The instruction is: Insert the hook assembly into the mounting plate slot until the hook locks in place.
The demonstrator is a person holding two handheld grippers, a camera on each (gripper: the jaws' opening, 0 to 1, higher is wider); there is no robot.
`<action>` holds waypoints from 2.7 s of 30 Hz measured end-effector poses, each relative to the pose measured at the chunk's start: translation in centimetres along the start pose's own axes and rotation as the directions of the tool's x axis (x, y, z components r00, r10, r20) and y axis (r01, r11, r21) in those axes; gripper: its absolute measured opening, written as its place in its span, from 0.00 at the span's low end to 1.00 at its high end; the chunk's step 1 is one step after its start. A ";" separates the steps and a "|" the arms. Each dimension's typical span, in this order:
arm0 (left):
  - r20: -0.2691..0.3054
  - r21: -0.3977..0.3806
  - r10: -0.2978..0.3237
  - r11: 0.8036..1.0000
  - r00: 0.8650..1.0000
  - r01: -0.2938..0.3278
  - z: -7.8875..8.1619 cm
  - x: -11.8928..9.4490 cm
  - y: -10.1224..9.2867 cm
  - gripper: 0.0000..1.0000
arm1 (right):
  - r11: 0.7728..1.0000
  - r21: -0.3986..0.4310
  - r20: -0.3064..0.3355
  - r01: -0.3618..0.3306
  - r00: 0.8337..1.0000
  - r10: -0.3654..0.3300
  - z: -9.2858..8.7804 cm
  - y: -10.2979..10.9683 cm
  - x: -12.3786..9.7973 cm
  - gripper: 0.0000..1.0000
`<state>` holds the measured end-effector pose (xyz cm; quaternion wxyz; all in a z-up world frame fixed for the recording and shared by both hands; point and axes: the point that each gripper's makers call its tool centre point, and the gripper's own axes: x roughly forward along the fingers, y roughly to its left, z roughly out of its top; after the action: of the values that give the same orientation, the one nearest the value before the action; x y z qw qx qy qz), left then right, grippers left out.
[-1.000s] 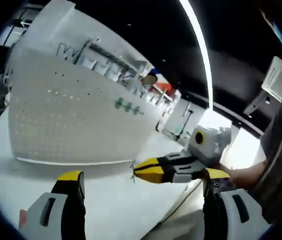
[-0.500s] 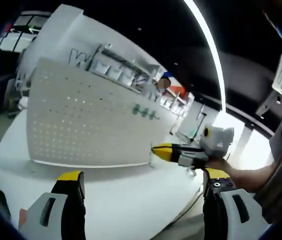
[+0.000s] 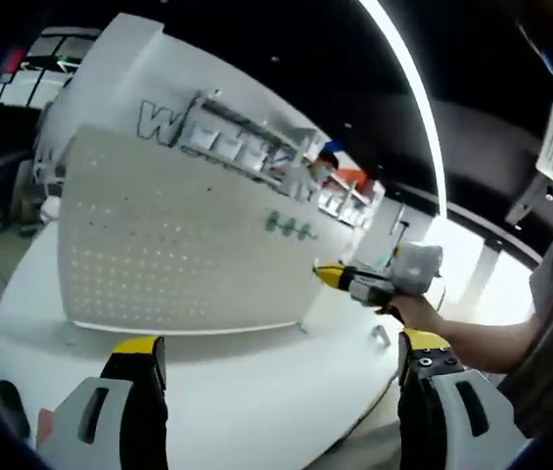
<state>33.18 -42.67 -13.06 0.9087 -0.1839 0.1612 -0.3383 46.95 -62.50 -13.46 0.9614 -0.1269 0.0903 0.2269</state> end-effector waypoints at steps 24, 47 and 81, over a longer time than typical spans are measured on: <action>0.009 -0.020 0.028 0.999 1.000 -0.028 0.2 -0.3 0.9 1.00 | 0.971 -0.039 0.017 0.235 0.972 -0.234 0.2 -11.6 1.5 0.00; 0.003 -0.036 0.079 0.996 0.997 -0.079 -0.6 0.0 1.9 1.00 | 0.942 -0.001 0.068 0.335 0.940 -0.335 1.6 -18.2 4.2 0.00; -0.002 -0.056 0.119 0.991 0.993 -0.119 -0.9 -0.1 2.8 1.00 | 0.929 0.113 0.090 0.352 0.928 -0.362 0.5 -19.5 5.6 0.01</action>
<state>34.28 -40.81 -15.06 0.9219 -0.1996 0.1806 -0.2788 60.84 -76.90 -10.29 0.9950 -0.0829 0.0234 0.0500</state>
